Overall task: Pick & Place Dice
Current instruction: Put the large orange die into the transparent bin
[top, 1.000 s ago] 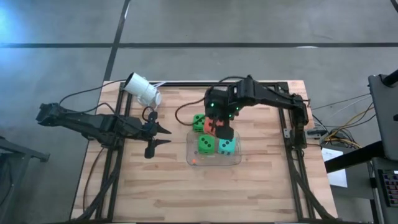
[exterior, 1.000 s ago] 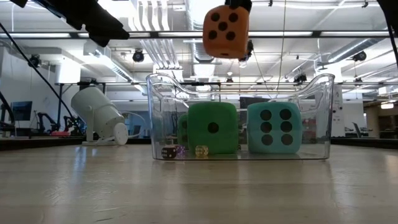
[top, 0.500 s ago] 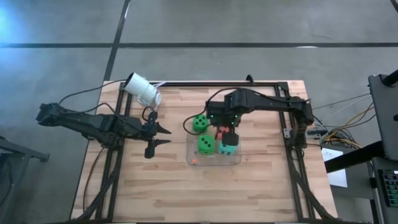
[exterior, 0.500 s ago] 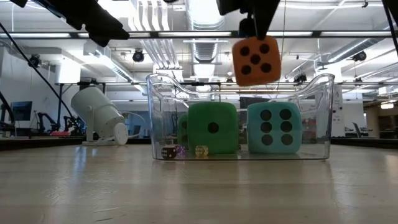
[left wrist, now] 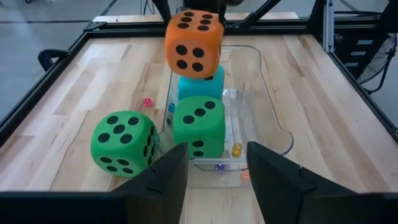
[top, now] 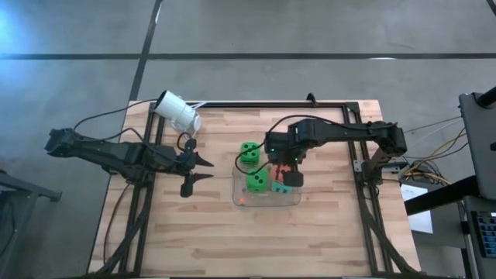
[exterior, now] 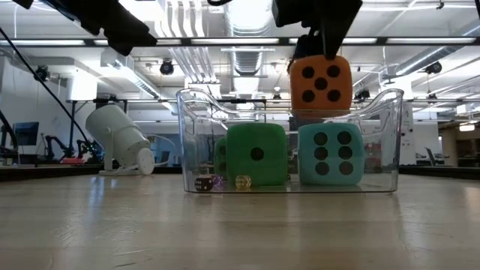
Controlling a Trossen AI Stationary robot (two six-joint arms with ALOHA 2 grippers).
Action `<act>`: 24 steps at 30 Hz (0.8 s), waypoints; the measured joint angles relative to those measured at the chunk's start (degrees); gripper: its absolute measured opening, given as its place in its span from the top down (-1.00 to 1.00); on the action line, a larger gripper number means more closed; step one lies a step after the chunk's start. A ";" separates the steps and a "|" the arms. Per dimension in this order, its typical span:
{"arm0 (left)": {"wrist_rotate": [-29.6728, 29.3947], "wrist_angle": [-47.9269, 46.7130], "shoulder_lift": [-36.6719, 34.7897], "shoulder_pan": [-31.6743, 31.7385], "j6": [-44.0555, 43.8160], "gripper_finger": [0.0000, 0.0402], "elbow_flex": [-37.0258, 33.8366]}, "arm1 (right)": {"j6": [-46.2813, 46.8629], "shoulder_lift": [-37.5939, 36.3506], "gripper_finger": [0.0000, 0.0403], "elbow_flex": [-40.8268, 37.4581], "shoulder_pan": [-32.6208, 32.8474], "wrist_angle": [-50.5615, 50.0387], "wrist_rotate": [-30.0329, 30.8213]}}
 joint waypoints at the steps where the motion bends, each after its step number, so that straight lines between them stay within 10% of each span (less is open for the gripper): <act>1: 0.00 0.08 0.00 0.00 0.00 0.15 0.00 | -0.45 -0.40 -0.78 -0.83 0.00 0.39 -0.06; 24: -5.29 1.01 0.00 0.02 1.57 0.15 0.00 | -5.55 -1.76 -0.78 -4.60 -0.02 3.26 -2.85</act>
